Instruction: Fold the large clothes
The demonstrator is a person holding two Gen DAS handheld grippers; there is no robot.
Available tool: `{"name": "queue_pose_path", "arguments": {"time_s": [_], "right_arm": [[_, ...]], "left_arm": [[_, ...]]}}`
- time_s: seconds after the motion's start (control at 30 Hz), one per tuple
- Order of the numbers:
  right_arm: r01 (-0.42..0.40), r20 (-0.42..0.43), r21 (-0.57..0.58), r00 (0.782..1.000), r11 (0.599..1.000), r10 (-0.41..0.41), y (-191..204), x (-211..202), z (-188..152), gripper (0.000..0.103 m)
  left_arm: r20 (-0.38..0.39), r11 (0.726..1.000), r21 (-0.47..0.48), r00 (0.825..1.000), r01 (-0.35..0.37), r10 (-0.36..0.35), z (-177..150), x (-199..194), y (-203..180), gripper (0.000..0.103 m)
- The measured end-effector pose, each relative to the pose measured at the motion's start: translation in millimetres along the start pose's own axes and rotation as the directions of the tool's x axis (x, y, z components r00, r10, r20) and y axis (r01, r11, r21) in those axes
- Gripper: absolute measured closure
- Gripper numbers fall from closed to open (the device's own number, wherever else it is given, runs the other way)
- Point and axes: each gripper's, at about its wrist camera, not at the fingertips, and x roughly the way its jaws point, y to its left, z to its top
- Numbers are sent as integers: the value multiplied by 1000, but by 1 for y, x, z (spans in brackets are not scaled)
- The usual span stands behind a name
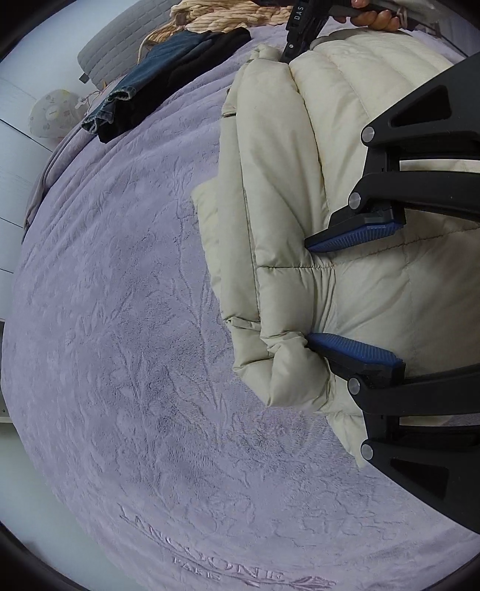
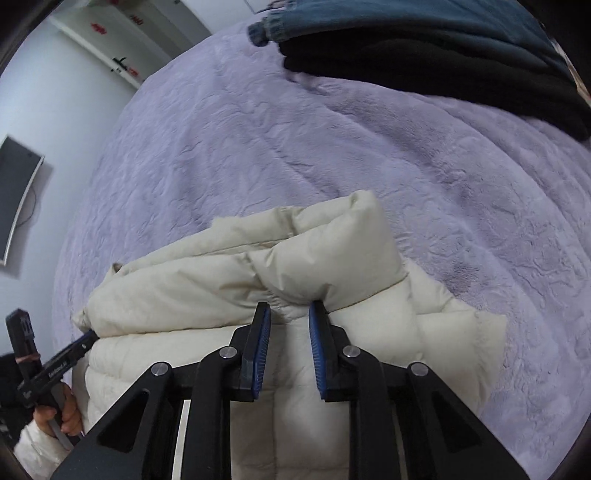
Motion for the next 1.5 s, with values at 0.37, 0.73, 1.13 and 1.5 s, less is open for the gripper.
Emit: {"name": "queue_pose_path", "arguments": {"time_s": [0.37,0.73,1.13,1.5], "right_arm": [[-67,-18,75,997,995,69,-31,27,-7,103],[23,-59,37,998,999,-20,2,-7,-2,98],[-18,-102,-27,995,999,15,54,-51,-44,97],[-32,-146,-59,989,998,23,91,-56,-94,20]], "left_arm": [[2,1000,4,1000,4,-4,-3,15,-1,55],[-23,997,-33,998,-65,65,4,-21,-11,55],[17,990,-62,992,-126,128,-24,-82,-7,1],[-42,984,-123,991,-131,127,-62,-99,19,1]]}}
